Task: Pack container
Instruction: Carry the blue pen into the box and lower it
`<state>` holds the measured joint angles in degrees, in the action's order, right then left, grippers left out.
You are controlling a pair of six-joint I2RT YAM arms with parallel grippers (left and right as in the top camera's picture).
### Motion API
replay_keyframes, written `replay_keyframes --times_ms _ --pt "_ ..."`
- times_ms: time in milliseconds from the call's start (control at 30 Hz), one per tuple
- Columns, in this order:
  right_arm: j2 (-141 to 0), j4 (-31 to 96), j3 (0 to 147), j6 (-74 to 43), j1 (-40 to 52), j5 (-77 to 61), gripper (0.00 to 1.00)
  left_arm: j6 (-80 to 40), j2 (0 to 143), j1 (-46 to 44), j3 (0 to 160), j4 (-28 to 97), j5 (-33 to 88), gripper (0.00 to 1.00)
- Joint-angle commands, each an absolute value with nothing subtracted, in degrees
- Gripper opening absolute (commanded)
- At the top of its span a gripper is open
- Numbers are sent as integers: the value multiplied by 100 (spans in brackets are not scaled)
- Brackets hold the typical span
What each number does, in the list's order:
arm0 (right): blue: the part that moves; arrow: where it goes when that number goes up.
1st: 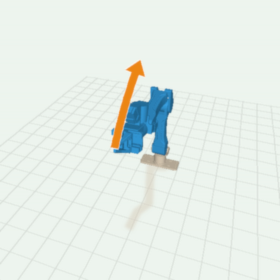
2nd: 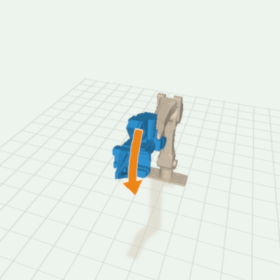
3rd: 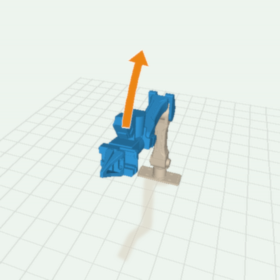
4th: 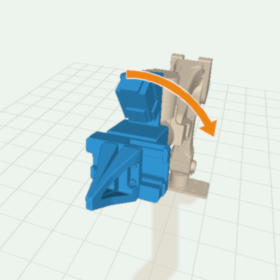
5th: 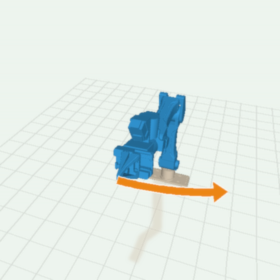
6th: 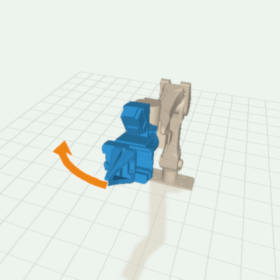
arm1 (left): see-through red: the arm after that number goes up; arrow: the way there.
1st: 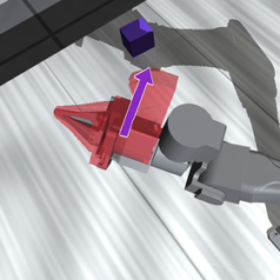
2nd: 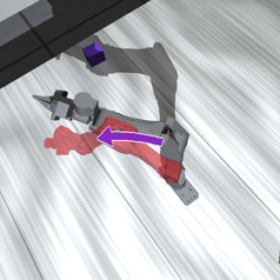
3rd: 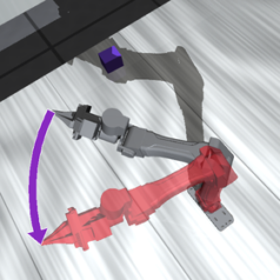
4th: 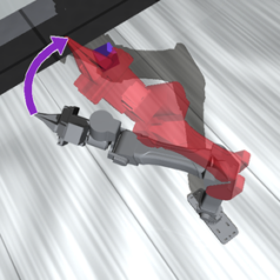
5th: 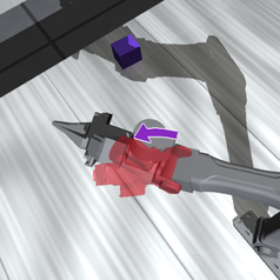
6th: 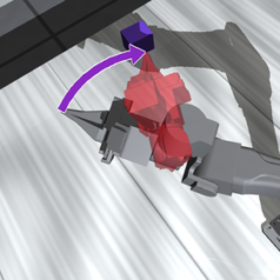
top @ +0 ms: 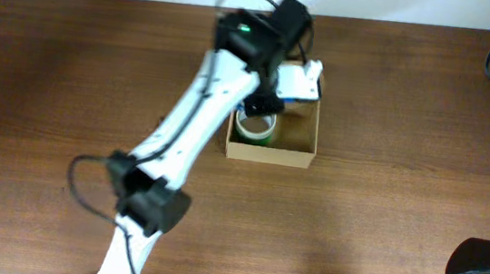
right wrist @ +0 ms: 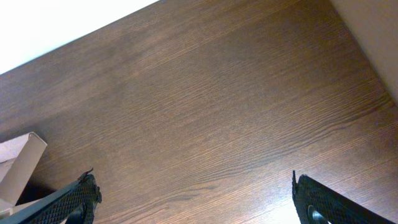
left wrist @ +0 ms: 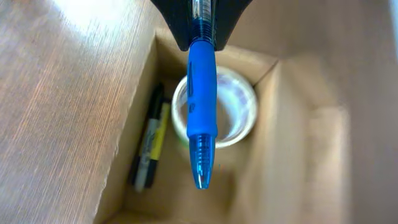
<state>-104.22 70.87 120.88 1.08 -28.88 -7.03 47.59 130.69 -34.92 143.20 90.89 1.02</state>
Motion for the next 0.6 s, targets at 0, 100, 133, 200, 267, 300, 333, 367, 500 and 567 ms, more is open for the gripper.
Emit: replay_keyframes --times_ms 0,100,133,200,267,300,333,367,500,567 --pt "-10475 7089 12127 54 -2891 -753 99 4947 13506 -3514 14317 9096 248 2" --pt "-10475 7089 12127 56 -2891 -751 99 4943 13778 -3516 14317 9089 473 2" --pt "-10475 7089 12127 54 -2891 -753 99 4936 13828 -3516 14317 9076 482 2" --pt "-10475 7089 12127 54 -2891 -753 99 4939 13935 -3516 14317 9019 580 2" --pt "-10475 7089 12127 54 -2891 -753 99 4941 13992 -3522 14311 8934 735 2" --pt "-10475 7089 12127 54 -2891 -753 99 4941 14018 -3527 14293 8897 764 2" --pt "-10475 7089 12127 54 -2891 -753 99 4941 14027 -3535 14285 8897 760 2" --pt "-10475 7089 12127 56 -2891 -753 99 4941 14049 -3538 14276 8895 760 2" --pt "-10475 7089 12127 54 -2891 -753 99 4941 14090 -3594 14226 8886 884 2" --pt "-10475 7089 12127 56 -2891 -753 99 4941 14134 -3675 14169 8903 923 2"
